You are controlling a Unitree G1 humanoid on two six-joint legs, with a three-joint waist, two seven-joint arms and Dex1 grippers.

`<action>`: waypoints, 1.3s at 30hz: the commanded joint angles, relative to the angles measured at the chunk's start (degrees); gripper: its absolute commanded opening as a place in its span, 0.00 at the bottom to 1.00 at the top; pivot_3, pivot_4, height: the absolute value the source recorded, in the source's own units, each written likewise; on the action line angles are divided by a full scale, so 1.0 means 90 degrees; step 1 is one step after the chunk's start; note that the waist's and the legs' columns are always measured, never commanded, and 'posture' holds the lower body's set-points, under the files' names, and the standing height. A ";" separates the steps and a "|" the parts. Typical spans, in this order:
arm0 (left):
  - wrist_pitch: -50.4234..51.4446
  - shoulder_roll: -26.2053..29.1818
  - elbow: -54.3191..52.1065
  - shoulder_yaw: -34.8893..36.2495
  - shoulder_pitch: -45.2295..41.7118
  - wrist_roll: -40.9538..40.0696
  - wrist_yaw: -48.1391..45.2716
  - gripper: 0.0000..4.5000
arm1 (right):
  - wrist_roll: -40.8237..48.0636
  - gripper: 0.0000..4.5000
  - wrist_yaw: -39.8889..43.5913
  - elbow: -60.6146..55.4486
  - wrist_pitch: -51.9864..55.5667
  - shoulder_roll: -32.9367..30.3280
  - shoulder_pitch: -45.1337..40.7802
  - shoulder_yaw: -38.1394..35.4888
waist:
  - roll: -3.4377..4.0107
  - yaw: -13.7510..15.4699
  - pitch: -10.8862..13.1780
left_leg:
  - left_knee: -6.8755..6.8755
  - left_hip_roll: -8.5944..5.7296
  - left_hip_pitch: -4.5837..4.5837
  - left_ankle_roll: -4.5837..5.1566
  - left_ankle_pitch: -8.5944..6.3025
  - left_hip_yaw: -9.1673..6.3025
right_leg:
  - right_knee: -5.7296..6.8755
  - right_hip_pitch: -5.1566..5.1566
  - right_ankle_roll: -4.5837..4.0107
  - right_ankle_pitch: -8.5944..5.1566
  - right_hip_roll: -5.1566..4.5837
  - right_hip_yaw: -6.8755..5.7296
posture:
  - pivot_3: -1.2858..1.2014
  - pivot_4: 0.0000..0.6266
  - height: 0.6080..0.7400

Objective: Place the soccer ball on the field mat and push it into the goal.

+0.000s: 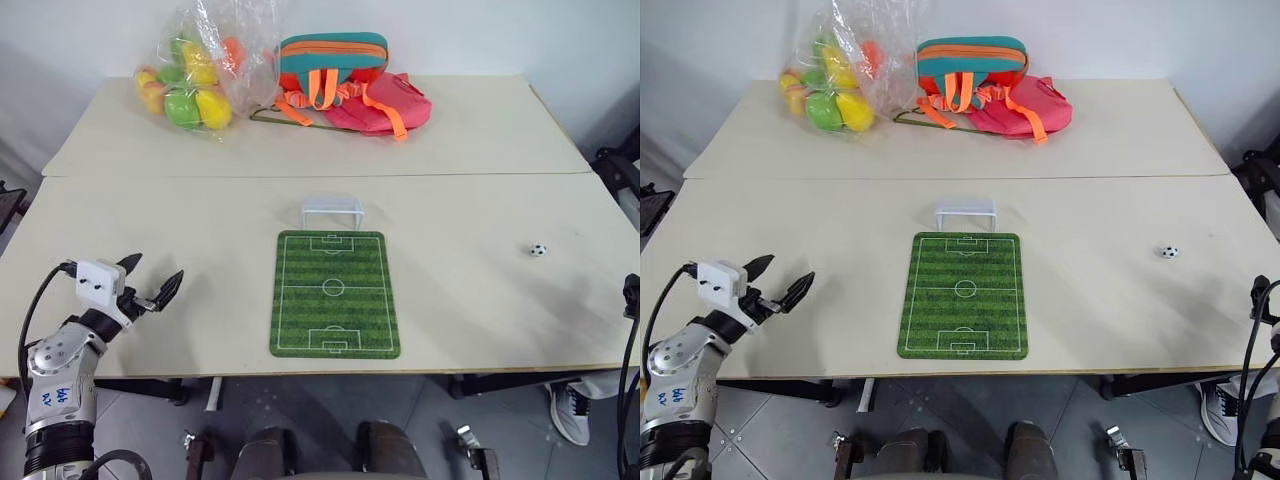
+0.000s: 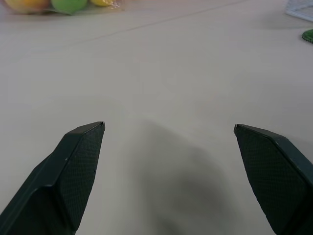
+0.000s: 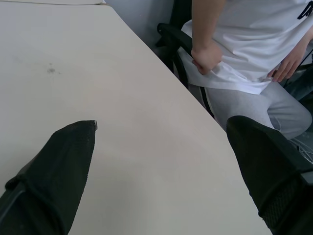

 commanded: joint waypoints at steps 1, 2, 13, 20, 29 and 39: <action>-0.0044 0.0136 -0.0104 0.0018 -0.0039 -0.0083 -0.0140 1.00 | 0.0121 0.99 0.0016 -0.0215 0.0046 -0.0200 -0.0007 -0.0148 | 0.0000 -0.0001 0.0000 | 0.0000 0.0000 0.0000 0.0000 0.0000 0.0000 | 0.0000 0.0000 0.0000 0.0000 0.0000 0.0000 | 0.52 0.24 1.00; 0.0056 0.0122 -0.0157 0.0039 -0.0057 -0.0155 -0.0126 1.00 | 0.0138 0.99 0.0042 -0.0249 0.0090 -0.0218 -0.0021 -0.0142 | 0.0000 -0.0001 0.0000 | 0.0000 0.0000 0.0000 0.0000 0.0000 0.0000 | 0.0000 0.0000 0.0000 0.0000 0.0000 0.0000 | 0.52 0.24 1.00; 0.0252 0.0344 -0.0426 -0.0265 -0.0364 -0.0280 -0.0891 1.00 | 0.0431 0.99 0.1004 -0.0547 0.1432 -0.0640 -0.1030 0.0466 | 0.0001 -0.0004 0.0000 | 0.0005 0.0002 0.0000 -0.0001 0.0000 -0.0007 | 0.0003 0.0002 0.0000 0.0000 0.0001 -0.0003 | 0.52 0.24 1.00; -0.0032 0.0232 -0.0383 -0.0609 -0.0753 -0.0872 -0.2403 1.00 | 0.0039 0.99 0.2393 -0.0185 0.1756 -0.0625 -0.2015 0.1917 | 0.0001 -0.0010 0.0000 | 0.0008 -0.0004 -0.0002 -0.0001 0.0000 -0.0009 | 0.0004 0.0003 0.0000 0.0000 0.0001 -0.0009 | 0.52 0.24 1.00; -0.0181 0.0065 -0.0536 -0.0679 -0.0628 -0.1190 -0.3028 1.00 | -0.0169 0.99 0.2576 0.0844 0.1703 -0.0463 -0.2372 0.2250 | 0.0001 0.0000 0.0001 | 0.0019 -0.0013 -0.0019 -0.0001 0.0000 -0.0018 | 0.0002 0.0016 0.0001 0.0000 -0.0003 -0.0044 | 0.52 0.24 1.00; -0.0184 -0.0073 -0.0958 -0.0656 -0.0134 -0.1211 -0.2852 1.00 | -0.0174 0.96 0.2680 0.1482 0.1886 -0.0225 -0.2447 0.2237 | 0.0000 -0.0015 0.0000 | 0.0020 -0.0008 -0.0006 -0.0002 0.0001 -0.0055 | 0.0000 0.0035 0.0000 0.0000 0.0000 -0.0048 | 0.52 0.24 1.00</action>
